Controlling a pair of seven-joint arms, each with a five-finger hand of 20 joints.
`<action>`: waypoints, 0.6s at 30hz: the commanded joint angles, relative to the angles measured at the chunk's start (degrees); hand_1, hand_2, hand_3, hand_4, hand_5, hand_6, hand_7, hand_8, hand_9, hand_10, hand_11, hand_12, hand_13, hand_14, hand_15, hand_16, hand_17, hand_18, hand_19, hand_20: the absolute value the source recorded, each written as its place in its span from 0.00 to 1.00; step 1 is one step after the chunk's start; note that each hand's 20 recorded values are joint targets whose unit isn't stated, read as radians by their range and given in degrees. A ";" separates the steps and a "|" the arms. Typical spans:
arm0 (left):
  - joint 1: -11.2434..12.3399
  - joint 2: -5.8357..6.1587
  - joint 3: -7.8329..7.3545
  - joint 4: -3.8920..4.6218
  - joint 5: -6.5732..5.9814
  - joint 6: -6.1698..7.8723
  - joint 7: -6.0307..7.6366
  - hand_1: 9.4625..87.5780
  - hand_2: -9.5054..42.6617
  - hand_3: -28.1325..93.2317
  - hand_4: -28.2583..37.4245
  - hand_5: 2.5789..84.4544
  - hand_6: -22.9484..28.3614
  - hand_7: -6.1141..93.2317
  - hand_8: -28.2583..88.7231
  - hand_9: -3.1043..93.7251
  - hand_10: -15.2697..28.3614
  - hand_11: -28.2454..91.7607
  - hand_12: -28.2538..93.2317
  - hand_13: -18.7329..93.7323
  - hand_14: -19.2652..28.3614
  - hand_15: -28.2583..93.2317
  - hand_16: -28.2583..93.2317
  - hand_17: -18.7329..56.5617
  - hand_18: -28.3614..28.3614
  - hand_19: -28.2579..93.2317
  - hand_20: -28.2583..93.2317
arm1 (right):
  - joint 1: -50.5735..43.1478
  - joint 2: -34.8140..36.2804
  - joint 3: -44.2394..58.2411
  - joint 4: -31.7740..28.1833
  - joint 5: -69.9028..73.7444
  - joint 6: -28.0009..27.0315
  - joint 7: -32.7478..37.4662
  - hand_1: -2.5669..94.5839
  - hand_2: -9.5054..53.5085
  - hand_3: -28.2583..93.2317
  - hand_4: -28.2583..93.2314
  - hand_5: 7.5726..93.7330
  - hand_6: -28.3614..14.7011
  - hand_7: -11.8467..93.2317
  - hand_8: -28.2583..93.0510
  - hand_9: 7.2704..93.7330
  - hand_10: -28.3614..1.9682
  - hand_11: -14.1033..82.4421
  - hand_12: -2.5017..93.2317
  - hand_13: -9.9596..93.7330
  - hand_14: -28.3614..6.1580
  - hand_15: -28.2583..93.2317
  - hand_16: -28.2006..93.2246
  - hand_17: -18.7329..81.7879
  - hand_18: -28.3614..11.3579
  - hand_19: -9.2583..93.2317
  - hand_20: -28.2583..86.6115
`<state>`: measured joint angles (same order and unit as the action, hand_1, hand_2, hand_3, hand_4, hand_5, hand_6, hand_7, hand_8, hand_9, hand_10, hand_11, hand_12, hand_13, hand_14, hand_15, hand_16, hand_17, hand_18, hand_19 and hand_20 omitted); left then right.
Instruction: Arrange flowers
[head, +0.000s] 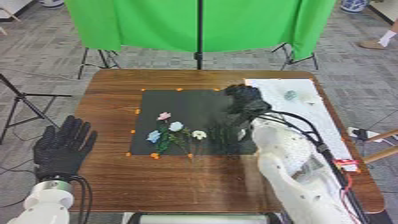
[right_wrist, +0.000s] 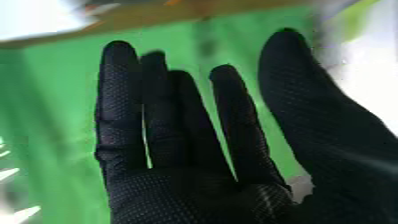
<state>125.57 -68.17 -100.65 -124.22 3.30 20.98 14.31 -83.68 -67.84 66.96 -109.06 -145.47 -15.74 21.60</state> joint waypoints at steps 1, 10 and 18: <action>1.53 -0.70 0.15 0.09 0.30 -0.96 -0.49 0.25 0.53 0.84 0.00 0.57 0.62 0.26 0.15 0.47 0.68 0.45 0.33 0.44 0.71 0.60 0.18 0.20 0.75 0.52 0.38 | 5.14 7.97 13.05 9.34 -1.28 -0.49 5.91 0.58 0.00 0.89 0.00 0.45 0.53 0.22 0.15 0.40 0.41 0.22 0.15 0.45 0.43 0.39 0.32 0.42 0.23 0.73 0.41; 1.62 -0.30 0.18 0.10 -0.40 -1.05 -0.40 0.25 0.52 0.84 0.00 0.57 0.62 0.26 0.15 0.47 0.68 0.45 0.33 0.44 0.72 0.60 0.18 0.20 0.75 0.52 0.38 | 7.65 8.96 15.36 19.63 -1.16 -3.07 7.50 0.55 0.00 0.90 0.00 0.44 0.52 0.22 0.15 0.37 0.38 0.23 0.14 0.44 0.39 0.40 0.32 0.42 0.20 0.74 0.42; 1.75 -0.29 0.71 0.25 0.01 -2.01 -0.18 0.25 0.51 0.84 0.00 0.57 0.62 0.26 0.15 0.47 0.68 0.45 0.34 0.44 0.71 0.60 0.18 0.20 0.75 0.52 0.39 | 11.57 7.38 13.28 26.94 -2.81 -8.95 4.20 0.59 0.00 0.91 0.00 0.40 0.57 0.24 0.14 0.33 0.48 0.23 0.13 0.43 0.43 0.40 0.33 0.41 0.22 0.73 0.42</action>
<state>126.37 -68.33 -100.63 -124.26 3.37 20.37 14.26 -74.62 -59.14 82.26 -86.14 -146.62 -20.50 27.30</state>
